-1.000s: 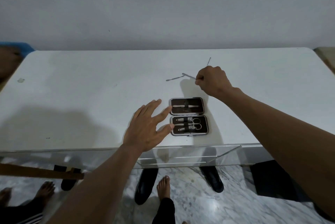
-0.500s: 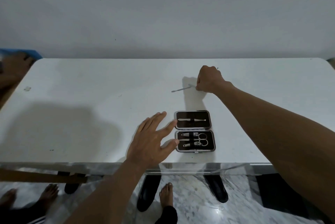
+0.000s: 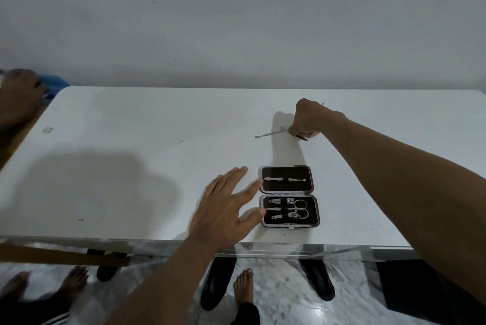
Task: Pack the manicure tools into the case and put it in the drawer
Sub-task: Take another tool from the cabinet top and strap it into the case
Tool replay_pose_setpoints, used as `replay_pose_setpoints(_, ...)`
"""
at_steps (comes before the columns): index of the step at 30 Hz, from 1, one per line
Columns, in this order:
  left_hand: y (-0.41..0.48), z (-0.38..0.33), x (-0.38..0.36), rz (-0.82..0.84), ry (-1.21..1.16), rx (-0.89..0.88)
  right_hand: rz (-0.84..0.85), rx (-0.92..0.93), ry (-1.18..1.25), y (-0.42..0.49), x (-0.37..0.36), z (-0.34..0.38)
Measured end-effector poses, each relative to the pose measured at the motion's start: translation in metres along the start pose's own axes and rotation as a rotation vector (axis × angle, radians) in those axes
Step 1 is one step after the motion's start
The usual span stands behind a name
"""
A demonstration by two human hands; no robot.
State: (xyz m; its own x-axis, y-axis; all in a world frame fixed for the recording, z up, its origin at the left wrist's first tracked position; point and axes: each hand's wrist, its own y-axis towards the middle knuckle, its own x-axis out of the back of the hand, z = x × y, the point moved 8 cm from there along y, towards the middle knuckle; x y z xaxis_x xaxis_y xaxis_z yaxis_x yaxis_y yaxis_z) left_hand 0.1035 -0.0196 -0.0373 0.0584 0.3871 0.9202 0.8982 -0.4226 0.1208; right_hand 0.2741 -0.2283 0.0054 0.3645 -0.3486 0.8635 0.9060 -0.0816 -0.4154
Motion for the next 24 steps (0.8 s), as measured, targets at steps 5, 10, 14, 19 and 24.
replay_pose_setpoints(5,0.000,0.000,-0.001,0.003,0.008,0.003,-0.006,0.016,0.030,-0.005,-0.003,0.000)
replay_pose_setpoints(10,-0.001,0.000,0.000,0.002,0.006,0.003,-0.084,0.036,-0.009,-0.009,-0.005,0.006)
replay_pose_setpoints(14,0.000,0.001,-0.001,0.004,0.010,0.001,-0.100,0.053,-0.014,-0.014,-0.008,0.009)
replay_pose_setpoints(19,-0.001,0.000,0.000,-0.007,0.020,-0.001,-0.107,0.045,0.041,-0.018,-0.010,0.006)
replay_pose_setpoints(24,-0.001,0.000,0.000,-0.011,0.026,-0.002,-0.120,0.029,0.154,-0.030,-0.011,-0.008)
